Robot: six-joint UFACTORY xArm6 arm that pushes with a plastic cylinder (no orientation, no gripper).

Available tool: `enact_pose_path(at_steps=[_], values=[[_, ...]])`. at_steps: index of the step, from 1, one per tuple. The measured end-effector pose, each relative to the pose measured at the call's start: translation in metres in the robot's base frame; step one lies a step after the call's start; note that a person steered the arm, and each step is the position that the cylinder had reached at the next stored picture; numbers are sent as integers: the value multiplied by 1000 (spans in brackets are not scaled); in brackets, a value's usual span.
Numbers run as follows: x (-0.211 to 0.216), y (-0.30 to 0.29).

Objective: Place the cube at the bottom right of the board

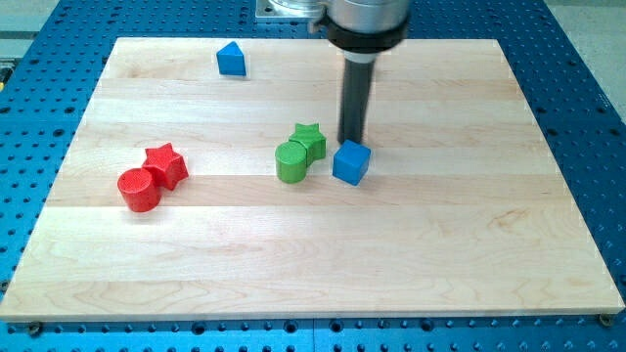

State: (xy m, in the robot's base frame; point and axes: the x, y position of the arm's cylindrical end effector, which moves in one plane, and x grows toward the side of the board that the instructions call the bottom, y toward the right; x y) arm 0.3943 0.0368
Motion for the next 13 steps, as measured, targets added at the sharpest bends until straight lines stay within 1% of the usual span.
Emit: enact_pose_path(at_steps=[1, 3, 4, 6, 7, 8, 9, 10, 11, 12, 13], values=[[16, -20], [83, 87], [100, 81], [126, 44], [139, 3], [160, 25], [151, 84], [151, 96], [158, 56], [153, 108], [148, 146]])
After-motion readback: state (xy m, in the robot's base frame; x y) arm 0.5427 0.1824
